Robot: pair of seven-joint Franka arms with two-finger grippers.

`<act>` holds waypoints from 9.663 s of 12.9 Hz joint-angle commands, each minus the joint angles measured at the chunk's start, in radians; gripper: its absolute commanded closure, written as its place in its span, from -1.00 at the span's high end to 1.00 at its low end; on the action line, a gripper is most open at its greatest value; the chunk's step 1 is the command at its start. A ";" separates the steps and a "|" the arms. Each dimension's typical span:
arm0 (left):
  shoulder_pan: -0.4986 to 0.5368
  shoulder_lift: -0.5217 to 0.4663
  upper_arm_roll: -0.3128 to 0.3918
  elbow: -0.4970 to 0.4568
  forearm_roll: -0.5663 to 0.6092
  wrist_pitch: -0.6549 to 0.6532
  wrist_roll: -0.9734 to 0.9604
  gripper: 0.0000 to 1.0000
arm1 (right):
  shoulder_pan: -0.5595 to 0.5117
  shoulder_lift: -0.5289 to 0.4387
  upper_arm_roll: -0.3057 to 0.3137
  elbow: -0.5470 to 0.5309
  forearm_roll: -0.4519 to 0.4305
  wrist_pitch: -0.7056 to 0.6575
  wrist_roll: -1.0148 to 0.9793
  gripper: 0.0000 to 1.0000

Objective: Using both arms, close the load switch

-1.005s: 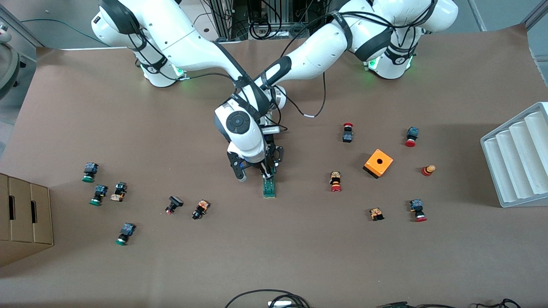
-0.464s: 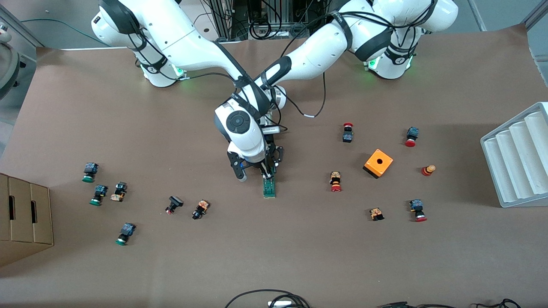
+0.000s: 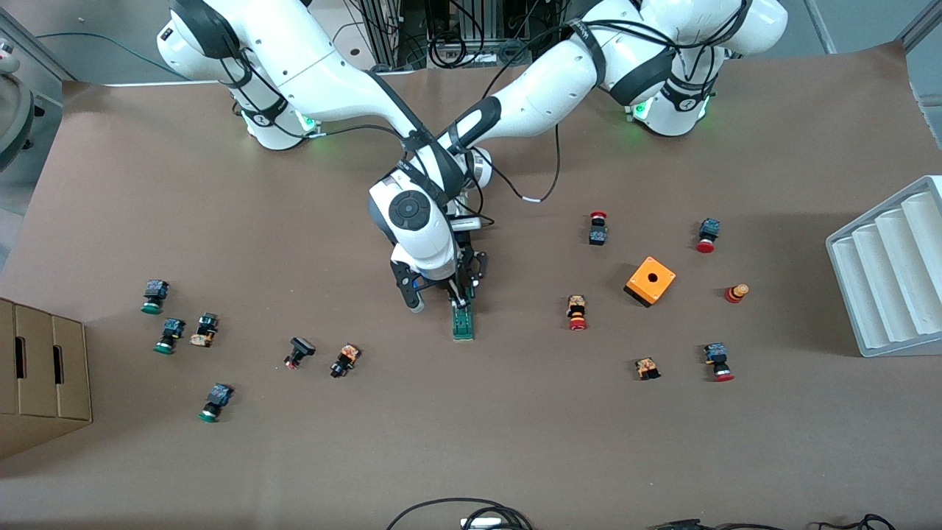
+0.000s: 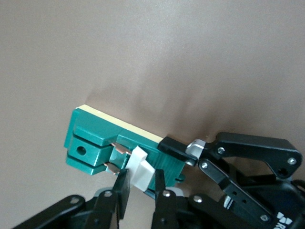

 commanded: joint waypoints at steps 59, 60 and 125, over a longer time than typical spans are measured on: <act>-0.002 0.054 -0.005 0.027 0.009 0.008 -0.012 0.00 | -0.095 0.178 0.002 0.311 0.041 -0.066 -0.017 -0.72; -0.002 0.055 -0.005 0.025 0.009 0.008 -0.012 0.00 | -0.095 0.179 0.002 0.312 0.041 -0.065 -0.018 -0.72; 0.011 -0.382 -0.019 0.036 -0.616 0.116 0.706 1.00 | -0.683 -0.689 -0.141 0.030 -0.149 -0.918 -1.953 1.00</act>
